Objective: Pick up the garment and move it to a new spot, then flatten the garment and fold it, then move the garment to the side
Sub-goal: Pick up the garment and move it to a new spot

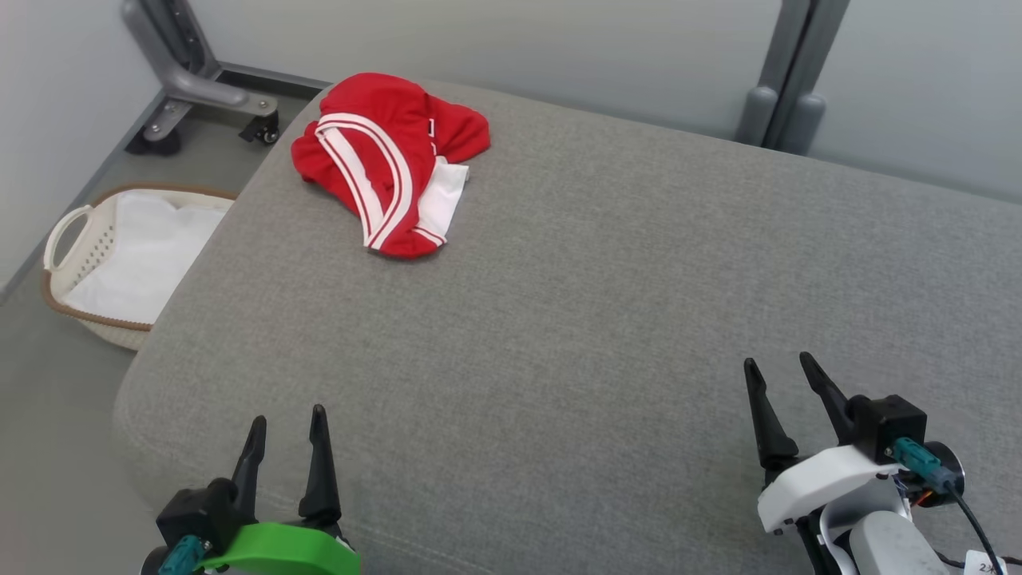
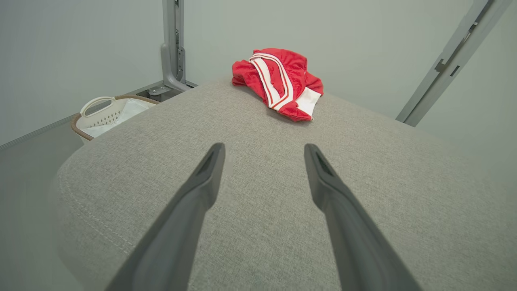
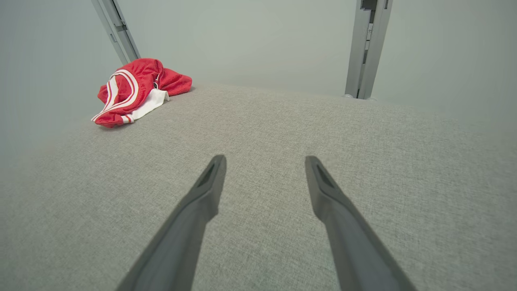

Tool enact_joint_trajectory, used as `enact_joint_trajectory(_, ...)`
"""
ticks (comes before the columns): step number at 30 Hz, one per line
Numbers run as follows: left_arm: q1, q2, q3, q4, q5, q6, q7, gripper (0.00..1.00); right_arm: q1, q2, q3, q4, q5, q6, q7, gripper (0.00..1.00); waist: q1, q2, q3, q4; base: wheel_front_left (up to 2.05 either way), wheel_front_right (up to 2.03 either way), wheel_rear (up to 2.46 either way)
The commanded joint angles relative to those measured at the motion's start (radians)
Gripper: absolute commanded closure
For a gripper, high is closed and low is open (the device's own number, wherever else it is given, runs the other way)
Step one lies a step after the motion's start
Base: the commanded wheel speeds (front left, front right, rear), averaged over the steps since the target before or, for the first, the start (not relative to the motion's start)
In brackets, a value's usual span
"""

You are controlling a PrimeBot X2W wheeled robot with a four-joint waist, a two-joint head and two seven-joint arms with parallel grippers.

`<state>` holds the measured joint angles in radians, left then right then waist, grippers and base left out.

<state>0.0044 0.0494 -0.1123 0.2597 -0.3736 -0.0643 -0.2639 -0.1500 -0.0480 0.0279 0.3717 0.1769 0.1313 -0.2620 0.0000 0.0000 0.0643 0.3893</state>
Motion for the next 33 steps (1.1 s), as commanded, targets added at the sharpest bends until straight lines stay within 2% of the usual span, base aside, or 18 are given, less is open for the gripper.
enact_joint_trajectory(1,0.001,0.002,-0.002,-0.004,-0.008,0.007,-0.001,0.0,-0.005,-0.005,0.0,0.003,-0.005,-0.001,-0.004,0.0,0.0,0.0,0.011,0.026,0.0,0.0,0.0)
enact_joint_trajectory(7,0.006,0.002,0.004,-0.013,-0.011,0.014,-0.001,0.0,-0.009,-0.005,0.002,0.0,-0.015,-0.001,-0.004,0.0,0.0,0.0,0.019,0.021,0.0,0.0,0.0)
enact_joint_trajectory(13,-0.025,0.011,0.068,-0.042,0.022,0.006,-0.001,0.0,-0.034,-0.005,0.002,-0.016,-0.033,-0.001,-0.004,0.0,0.0,0.0,0.048,-0.008,0.0,0.0,0.0)
enact_joint_trajectory(19,-0.155,0.105,0.149,-0.086,0.058,-0.012,-0.001,0.0,-0.074,-0.005,-0.003,-0.041,-0.071,-0.001,-0.004,0.0,0.0,0.0,0.097,-0.059,0.0,0.0,0.0)
enact_joint_trajectory(22,-0.252,0.149,0.183,-0.087,0.028,-0.024,0.01,0.0,-0.095,-0.005,-0.003,-0.049,-0.089,-0.001,-0.004,0.0,0.0,0.0,0.127,-0.09,0.0,0.0,0.0)
enact_joint_trajectory(25,-0.363,0.208,0.209,-0.073,0.002,-0.031,0.056,0.0,-0.116,-0.005,0.002,-0.056,-0.108,-0.001,-0.004,0.0,0.0,0.0,0.16,-0.124,0.0,0.0,0.0)
enact_joint_trajectory(33,-0.587,0.286,0.185,0.102,-0.055,-0.05,0.232,0.0,-0.158,-0.004,0.005,-0.094,-0.147,-0.001,0.02,0.0,0.0,0.0,0.264,-0.199,0.0,0.0,0.0)
